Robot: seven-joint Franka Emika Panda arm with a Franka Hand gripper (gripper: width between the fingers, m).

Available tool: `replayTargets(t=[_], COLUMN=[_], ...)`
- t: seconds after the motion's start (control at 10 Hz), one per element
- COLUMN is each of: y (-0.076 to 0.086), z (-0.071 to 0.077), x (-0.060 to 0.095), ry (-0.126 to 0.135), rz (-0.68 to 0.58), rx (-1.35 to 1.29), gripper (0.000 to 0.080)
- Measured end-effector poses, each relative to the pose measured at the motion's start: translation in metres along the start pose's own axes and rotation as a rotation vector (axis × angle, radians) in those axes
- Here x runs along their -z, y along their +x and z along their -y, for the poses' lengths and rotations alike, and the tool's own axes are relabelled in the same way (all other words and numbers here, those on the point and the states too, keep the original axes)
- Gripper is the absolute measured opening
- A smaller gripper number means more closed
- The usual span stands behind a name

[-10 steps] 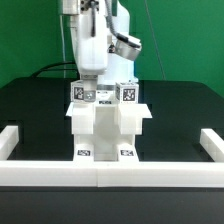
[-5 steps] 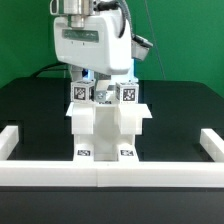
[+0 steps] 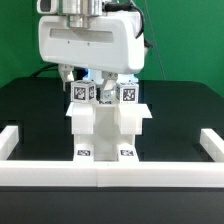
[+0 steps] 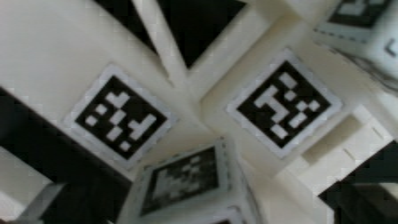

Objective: Assemble chair

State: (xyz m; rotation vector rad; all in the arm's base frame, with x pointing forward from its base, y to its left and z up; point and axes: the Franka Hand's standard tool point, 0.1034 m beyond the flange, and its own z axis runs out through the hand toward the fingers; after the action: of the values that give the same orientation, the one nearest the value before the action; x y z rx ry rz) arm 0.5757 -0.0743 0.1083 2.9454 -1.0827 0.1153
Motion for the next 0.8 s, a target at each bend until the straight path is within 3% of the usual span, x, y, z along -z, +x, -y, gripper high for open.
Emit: replayTargets(t=[0.4, 0.7, 0.8], y=[0.0017, 0.0040, 0.0043], z=[-0.0030, -0.0068, -0.0073], x=[0.0001, -0.0001, -0.0001], ry=[-0.021, -0.022, -0.022], rz=[-0.004, -0.003, -0.003], rx=[0.295, 0.432, 0.423], gripper=[0.0649, 0.0649, 0.0525])
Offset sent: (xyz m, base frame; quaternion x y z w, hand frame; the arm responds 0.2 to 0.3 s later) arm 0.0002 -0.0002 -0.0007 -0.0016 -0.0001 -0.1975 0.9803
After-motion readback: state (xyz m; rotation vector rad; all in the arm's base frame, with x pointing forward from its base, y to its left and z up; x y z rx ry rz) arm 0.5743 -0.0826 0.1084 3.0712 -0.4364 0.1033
